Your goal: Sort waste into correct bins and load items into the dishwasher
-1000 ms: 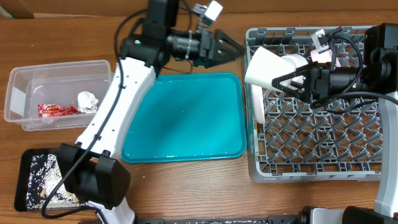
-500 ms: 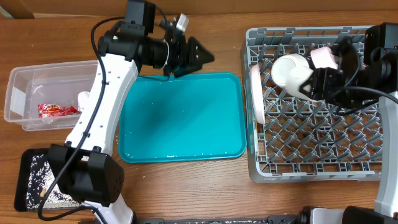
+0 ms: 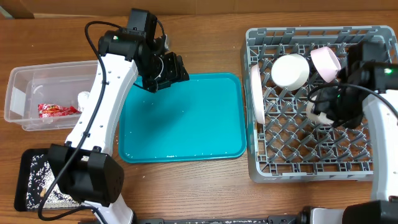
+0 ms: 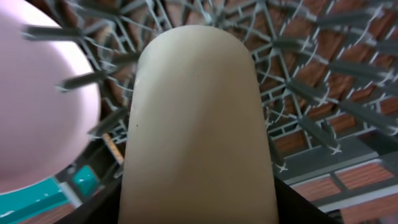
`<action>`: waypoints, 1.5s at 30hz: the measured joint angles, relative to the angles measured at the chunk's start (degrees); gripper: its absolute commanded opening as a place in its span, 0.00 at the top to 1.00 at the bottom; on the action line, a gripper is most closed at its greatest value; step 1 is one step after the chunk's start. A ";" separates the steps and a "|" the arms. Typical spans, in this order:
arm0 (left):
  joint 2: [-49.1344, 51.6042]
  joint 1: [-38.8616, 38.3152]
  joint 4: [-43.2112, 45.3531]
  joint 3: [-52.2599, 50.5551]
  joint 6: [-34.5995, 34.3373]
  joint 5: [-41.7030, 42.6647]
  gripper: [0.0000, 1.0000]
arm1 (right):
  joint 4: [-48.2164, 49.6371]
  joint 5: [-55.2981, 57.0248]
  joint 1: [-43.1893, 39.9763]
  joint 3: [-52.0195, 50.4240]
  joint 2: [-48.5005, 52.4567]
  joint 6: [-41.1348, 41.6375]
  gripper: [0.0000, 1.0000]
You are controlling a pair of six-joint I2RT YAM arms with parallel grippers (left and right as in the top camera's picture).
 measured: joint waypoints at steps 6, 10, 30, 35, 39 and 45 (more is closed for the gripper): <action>0.00 0.00 -0.17 0.00 0.46 -2.29 0.34 | 7.10 -0.42 0.00 -10.21 0.04 0.52 0.65; 0.00 0.00 -0.22 0.00 0.63 -3.13 0.26 | 9.38 -1.27 0.00 -12.50 0.11 0.57 0.41; -11.37 0.00 -2.16 -0.02 0.59 -10.91 0.00 | 8.96 -2.93 0.00 3.61 0.15 0.72 0.00; -22.27 0.00 -4.22 0.20 0.59 -18.12 0.00 | 13.55 -5.73 0.00 7.06 0.15 0.70 0.00; -25.68 0.00 -6.82 0.33 0.61 -23.15 0.00 | 13.35 -6.62 0.00 7.06 0.15 0.72 0.00; -24.59 0.00 -7.04 0.33 0.59 -25.83 0.00 | 13.35 -7.13 0.00 7.06 0.15 0.70 0.00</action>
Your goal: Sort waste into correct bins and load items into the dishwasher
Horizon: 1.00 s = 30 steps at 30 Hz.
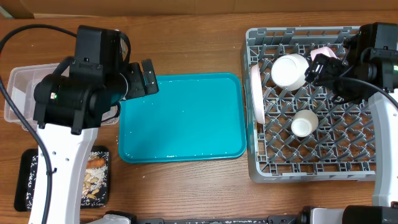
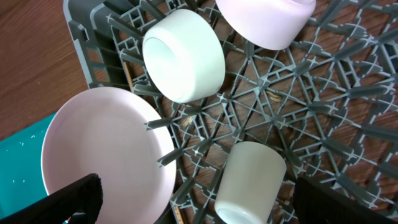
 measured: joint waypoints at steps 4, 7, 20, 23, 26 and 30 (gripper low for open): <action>0.48 0.00 0.00 0.00 0.02 -0.48 0.00 | 0.00 -0.24 0.00 0.00 0.00 0.04 0.00; 0.55 0.00 0.00 0.00 0.00 -0.48 0.00 | -0.02 -0.37 0.00 0.00 0.00 0.04 0.00; 0.59 0.00 0.00 0.00 0.02 -0.57 0.00 | 0.00 -0.37 0.00 0.00 -0.57 0.02 0.00; 0.59 0.00 0.00 0.00 0.00 -0.68 0.00 | 0.07 -0.35 0.00 -0.02 -4.11 0.04 0.00; 0.59 0.00 0.00 0.00 0.00 -0.70 0.00 | 0.15 -0.37 0.00 -0.09 -12.15 0.04 0.00; 0.59 0.00 -0.02 -0.02 0.00 -0.72 0.00 | 1.29 0.00 0.81 -0.07 -26.43 0.00 0.00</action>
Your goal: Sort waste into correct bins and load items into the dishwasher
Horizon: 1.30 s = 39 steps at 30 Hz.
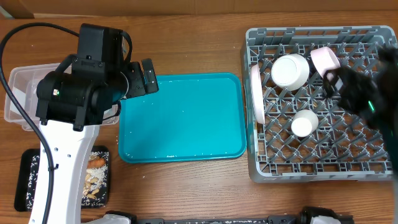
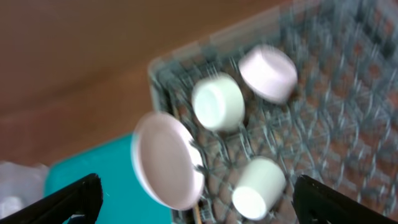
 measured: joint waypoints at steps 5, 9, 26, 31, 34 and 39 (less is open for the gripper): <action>0.00 0.00 0.00 0.00 0.02 -0.15 0.00 | 12.00 1.53 4.17 -0.90 -15.06 -0.02 0.00; 0.00 0.00 0.00 0.00 0.02 -0.17 0.00 | 24.26 2.21 7.89 -9.07 -26.84 0.00 0.00; 0.02 0.00 0.02 0.00 0.00 -0.20 0.00 | 67.10 3.10 9.60 -69.16 -59.01 1.53 0.00; 0.02 0.00 -0.02 0.00 0.02 -0.17 0.00 | 72.87 3.08 9.60 -77.40 -59.69 3.69 0.00; 0.02 0.00 0.00 0.00 0.02 -0.17 0.00 | 73.26 3.04 9.99 -81.05 -59.69 4.26 0.00; 0.02 0.00 0.00 0.00 0.02 -0.20 0.00 | 73.13 3.06 10.40 -86.68 -59.69 4.66 0.00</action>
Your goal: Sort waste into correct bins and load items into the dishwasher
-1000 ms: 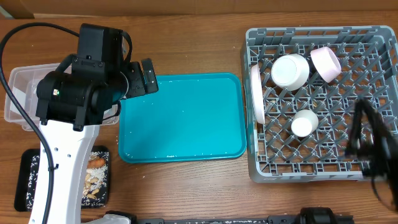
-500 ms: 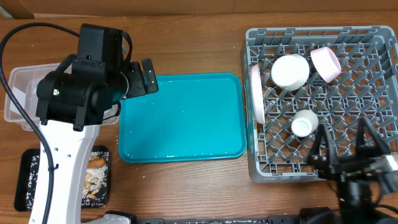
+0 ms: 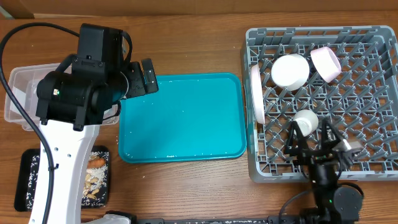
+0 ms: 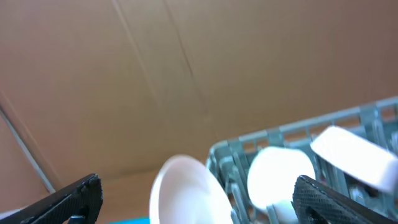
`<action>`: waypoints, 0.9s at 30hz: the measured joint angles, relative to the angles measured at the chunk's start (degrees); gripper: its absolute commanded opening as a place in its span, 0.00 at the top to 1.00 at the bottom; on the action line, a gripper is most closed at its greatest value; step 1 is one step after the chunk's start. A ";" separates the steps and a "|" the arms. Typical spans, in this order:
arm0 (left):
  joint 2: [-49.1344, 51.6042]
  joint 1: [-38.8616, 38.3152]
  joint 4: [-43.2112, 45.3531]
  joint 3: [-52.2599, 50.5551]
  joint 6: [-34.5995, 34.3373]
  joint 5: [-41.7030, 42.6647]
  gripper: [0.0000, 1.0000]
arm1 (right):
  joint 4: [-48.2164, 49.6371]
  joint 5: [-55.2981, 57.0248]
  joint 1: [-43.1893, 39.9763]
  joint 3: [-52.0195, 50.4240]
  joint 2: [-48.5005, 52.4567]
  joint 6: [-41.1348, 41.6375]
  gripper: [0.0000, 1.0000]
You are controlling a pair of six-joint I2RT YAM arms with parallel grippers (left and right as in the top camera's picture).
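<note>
The grey dish rack on the right holds an upright pink plate, a white bowl, a pink bowl and a white cup on its side. My right gripper stands open at the rack's front edge, near the cup, with nothing in it. In the right wrist view its fingertips are spread wide, framing the pink plate, white bowl and pink bowl. My left gripper is open and empty at the teal tray's back-left corner.
A clear plastic bin sits at the far left, mostly hidden under my left arm. A black tray of food scraps lies at the front left. A brown cardboard wall rises behind the rack.
My right arm was over the right side of the rack; now it sits low at the table's front edge, gripper still open. The left arm and the dishes have not moved.
At first the white cup was at my right gripper, low in the rack, and my left gripper hung over the tray's back-left corner. Then the cup lay in the rack with my right gripper open above it. After that the right arm was farther from the dishes.
</note>
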 measured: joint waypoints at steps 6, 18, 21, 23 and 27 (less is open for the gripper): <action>0.00 0.00 0.00 0.00 0.00 0.00 0.00 | -0.33 -0.42 -0.02 -1.86 0.00 -0.76 0.00; 0.00 0.00 0.00 0.00 0.00 0.00 0.00 | -12.09 1.53 -0.02 -2.08 -0.04 -4.22 0.00; 0.00 0.00 0.00 0.00 0.00 0.00 0.00 | -12.17 1.73 0.07 -2.08 -0.04 -5.03 0.00; 0.00 0.00 0.00 0.00 0.00 0.02 0.00 | -12.20 1.77 0.13 -2.08 -0.04 -5.33 0.00; 0.00 0.00 0.00 0.00 -0.02 0.02 0.00 | -12.11 1.75 0.85 -2.08 -0.04 -6.01 0.00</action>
